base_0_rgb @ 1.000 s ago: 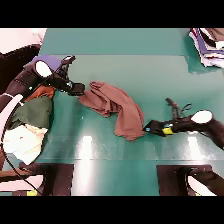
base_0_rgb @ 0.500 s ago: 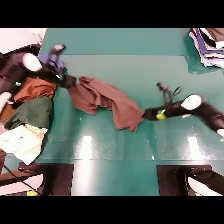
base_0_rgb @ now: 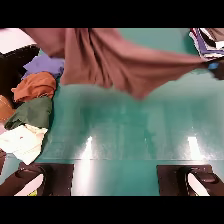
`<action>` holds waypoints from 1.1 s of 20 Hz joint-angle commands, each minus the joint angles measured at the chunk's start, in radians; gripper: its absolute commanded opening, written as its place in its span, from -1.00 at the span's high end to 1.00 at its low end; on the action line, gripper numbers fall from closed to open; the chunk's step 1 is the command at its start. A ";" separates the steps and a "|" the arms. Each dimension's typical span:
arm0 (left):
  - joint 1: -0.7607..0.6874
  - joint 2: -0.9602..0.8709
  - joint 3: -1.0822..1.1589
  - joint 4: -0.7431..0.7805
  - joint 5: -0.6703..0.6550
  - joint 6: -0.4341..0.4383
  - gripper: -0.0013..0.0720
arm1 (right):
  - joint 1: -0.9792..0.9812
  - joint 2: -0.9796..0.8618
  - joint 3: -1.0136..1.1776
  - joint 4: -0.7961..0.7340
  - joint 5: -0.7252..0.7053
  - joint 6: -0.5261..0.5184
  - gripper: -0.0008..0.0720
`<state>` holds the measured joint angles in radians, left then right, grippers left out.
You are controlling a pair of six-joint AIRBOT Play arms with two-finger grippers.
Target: Fold the shirts.
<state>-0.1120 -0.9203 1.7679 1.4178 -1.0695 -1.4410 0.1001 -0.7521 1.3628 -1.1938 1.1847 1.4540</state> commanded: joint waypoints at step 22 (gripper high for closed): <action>0.002 -0.286 -0.084 -0.014 -0.109 0.027 0.90 | -0.027 -0.511 0.316 -0.091 0.406 0.053 0.94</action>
<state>-0.1108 -1.0420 1.7370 1.3617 -1.1881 -1.4036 0.0582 -1.1484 1.7733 -1.2861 1.6325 1.5070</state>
